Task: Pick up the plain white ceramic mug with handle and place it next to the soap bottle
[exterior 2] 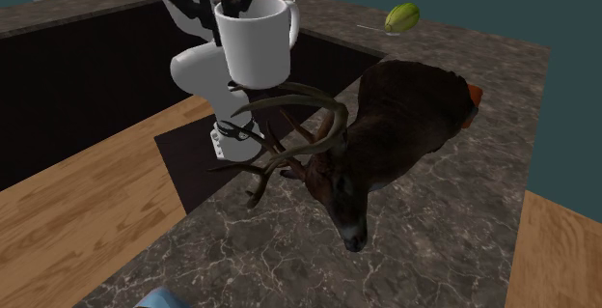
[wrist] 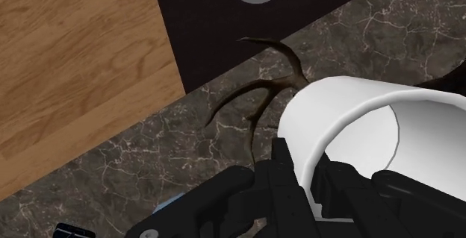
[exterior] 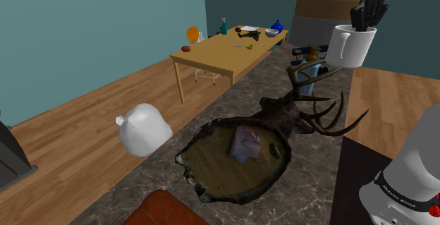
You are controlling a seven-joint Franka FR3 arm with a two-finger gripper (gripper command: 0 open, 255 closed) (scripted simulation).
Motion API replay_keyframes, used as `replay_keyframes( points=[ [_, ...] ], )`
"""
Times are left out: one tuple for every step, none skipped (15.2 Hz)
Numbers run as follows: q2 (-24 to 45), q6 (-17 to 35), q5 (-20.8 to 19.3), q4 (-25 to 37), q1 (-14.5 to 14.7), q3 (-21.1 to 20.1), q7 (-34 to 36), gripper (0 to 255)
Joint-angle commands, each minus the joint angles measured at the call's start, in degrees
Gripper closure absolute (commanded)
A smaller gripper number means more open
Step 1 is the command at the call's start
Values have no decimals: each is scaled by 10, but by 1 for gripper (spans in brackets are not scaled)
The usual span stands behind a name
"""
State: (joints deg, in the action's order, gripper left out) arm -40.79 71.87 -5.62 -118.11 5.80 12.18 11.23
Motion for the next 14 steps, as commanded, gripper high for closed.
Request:
replay_keyframes(
  points=[
    [21, 6, -19, 18, -3, 29, -32, 255],
    [29, 7, -26, 26, -4, 42, -46, 255],
    [38, 9, -34, 34, -5, 55, -61, 255],
    [48, 11, -40, 44, -6, 68, -76, 255],
    [58, 14, -47, 54, -7, 81, -91, 255],
    [69, 16, -52, 64, -7, 95, -105, 255],
    [81, 18, -57, 75, -8, 108, -121, 255],
    [93, 20, -61, 87, -8, 122, -136, 255],
    [106, 23, -65, 99, -8, 136, -151, 255],
    [120, 25, -68, 113, -8, 150, -167, 255],
    [134, 28, -70, 126, -8, 165, -183, 255],
    [149, 30, -71, 141, -7, 180, -200, 255],
    [166, 33, -71, 156, -7, 196, -217, 255],
    [183, 35, -69, 172, -6, 211, -234, 255]
  ],
)
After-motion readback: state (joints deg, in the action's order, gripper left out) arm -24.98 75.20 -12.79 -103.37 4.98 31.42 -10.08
